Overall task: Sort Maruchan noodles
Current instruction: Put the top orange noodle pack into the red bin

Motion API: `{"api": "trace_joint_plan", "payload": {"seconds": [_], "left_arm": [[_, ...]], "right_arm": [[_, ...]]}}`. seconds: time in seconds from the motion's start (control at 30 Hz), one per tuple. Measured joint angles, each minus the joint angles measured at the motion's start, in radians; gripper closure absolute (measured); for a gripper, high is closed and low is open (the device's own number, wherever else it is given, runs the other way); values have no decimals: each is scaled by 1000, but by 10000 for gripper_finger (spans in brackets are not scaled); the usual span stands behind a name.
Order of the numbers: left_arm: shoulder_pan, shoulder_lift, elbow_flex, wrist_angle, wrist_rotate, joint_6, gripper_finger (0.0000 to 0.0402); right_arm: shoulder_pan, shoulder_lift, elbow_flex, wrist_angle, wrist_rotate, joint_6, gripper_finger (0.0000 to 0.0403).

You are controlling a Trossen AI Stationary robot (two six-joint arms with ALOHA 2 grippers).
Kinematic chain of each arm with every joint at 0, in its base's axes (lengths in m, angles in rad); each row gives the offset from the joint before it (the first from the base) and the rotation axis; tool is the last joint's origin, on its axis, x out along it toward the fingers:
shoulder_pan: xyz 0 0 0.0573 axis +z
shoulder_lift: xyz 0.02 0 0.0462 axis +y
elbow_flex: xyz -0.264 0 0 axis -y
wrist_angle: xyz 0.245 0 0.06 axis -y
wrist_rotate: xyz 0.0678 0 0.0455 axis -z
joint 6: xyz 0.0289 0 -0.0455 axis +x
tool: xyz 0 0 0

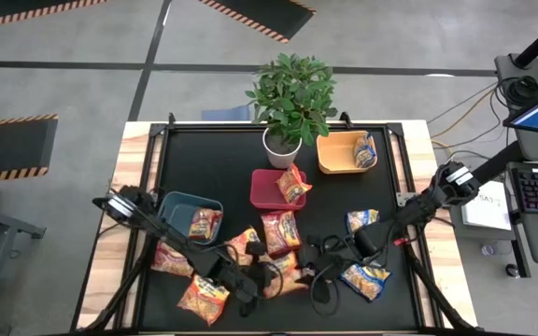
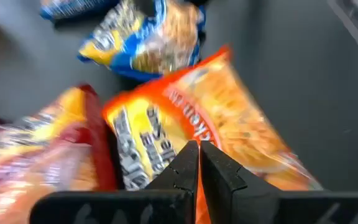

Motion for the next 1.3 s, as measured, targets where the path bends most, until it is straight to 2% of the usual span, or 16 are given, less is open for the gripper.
{"api": "trace_joint_plan", "payload": {"seconds": [0.13, 0.27, 0.47, 0.67, 0.77, 0.87, 1.13, 1.3], "left_arm": [[-47, -93, 1, -137, -30, -17, 402], [-99, -157, 0, -305, -100, -99, 402], [-129, -153, -2, -503, -151, -298, 402], [-125, -105, -9, -543, -176, -347, 402], [-123, -97, -12, -589, -196, -382, 402], [-124, -98, -27, -628, -204, -417, 402], [-123, -102, -101, -601, -216, -514, 402], [-127, -108, -148, -556, -229, -570, 402]], "right_arm": [[-20, 0, -1, 5, 55, 27, 229], [-59, 1, -1, 26, 80, 32, 229], [-151, 25, 0, 94, 83, 79, 229], [-241, 64, -1, 139, 73, 95, 229], [-273, 79, -1, 160, 28, 108, 221], [-292, 97, 7, 179, 22, 116, 200], [-320, 150, 77, 192, -16, 109, 136], [-327, 216, 135, 171, -28, 86, 110]]}}
